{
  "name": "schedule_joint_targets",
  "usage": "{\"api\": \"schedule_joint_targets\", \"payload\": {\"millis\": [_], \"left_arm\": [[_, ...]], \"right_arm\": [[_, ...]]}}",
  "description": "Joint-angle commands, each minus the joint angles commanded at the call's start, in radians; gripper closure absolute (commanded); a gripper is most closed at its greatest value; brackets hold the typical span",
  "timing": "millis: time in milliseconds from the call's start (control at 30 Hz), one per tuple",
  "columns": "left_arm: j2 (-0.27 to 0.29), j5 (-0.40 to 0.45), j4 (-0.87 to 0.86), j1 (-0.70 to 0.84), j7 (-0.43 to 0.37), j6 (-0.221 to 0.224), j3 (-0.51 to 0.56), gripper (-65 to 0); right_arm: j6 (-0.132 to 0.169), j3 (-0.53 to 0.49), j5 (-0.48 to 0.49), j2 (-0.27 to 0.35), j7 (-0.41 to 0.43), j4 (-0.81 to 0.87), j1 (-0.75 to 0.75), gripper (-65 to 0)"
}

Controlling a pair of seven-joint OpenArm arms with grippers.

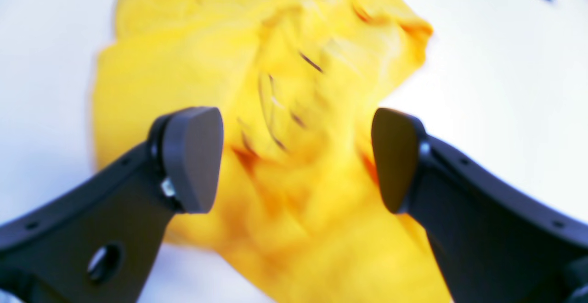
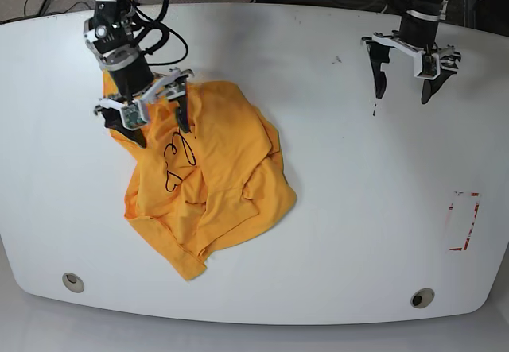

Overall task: Layout the t-shirt on the table in an organized manner, then fold the t-shirt properly
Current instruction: 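Lower the right gripper onto the crumpled shirt and pinch a fold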

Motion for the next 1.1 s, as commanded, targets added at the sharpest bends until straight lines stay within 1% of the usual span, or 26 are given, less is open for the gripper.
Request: {"api": "schedule_joint_targets", "payload": {"millis": [67,100,133,167,367,633,833,1000,1100], "left_arm": [[0.002,0.000,0.000,0.000,0.000,0.000,0.002,-51.1],[0.003,0.000,0.000,0.000,0.000,0.000,0.002,-51.1],[0.003,0.000,0.000,0.000,0.000,0.000,0.003,-51.1],[0.003,0.002,-0.002,0.000,0.000,0.000,0.003,-51.1],[0.005,0.002,-0.003,0.000,0.000,0.000,0.002,-51.1],[0.002,0.002,-0.005,0.000,0.000,0.000,-0.003,-51.1],[0.002,0.002,-0.005,0.000,0.000,0.000,-0.003,-51.1],[0.003,0.002,-0.005,0.002,0.000,0.000,-0.003,-51.1],[0.003,0.002,-0.005,0.002,0.000,0.000,-0.003,-51.1]], "right_arm": [[0.020,-0.051,-0.021,-0.002,-0.032,-0.002,0.044,-48.2],[0.023,-0.060,-0.026,-0.002,-0.038,-0.002,0.054,-48.2],[0.035,-0.101,-0.041,0.000,-0.055,-0.012,0.081,-48.2],[0.040,-0.135,-0.054,0.000,-0.069,-0.023,0.104,-48.2],[0.041,-0.284,-0.127,0.000,-0.123,-0.104,0.219,-48.2],[0.038,-0.417,-0.219,-0.005,-0.123,-0.262,0.304,-48.2],[0.034,-0.437,-0.235,-0.008,-0.112,-0.376,0.364,-48.0],[0.032,-0.436,-0.239,-0.017,-0.052,-0.453,0.381,-48.0],[0.032,-0.434,-0.239,-0.015,-0.032,-0.486,0.391,-48.0]]}}
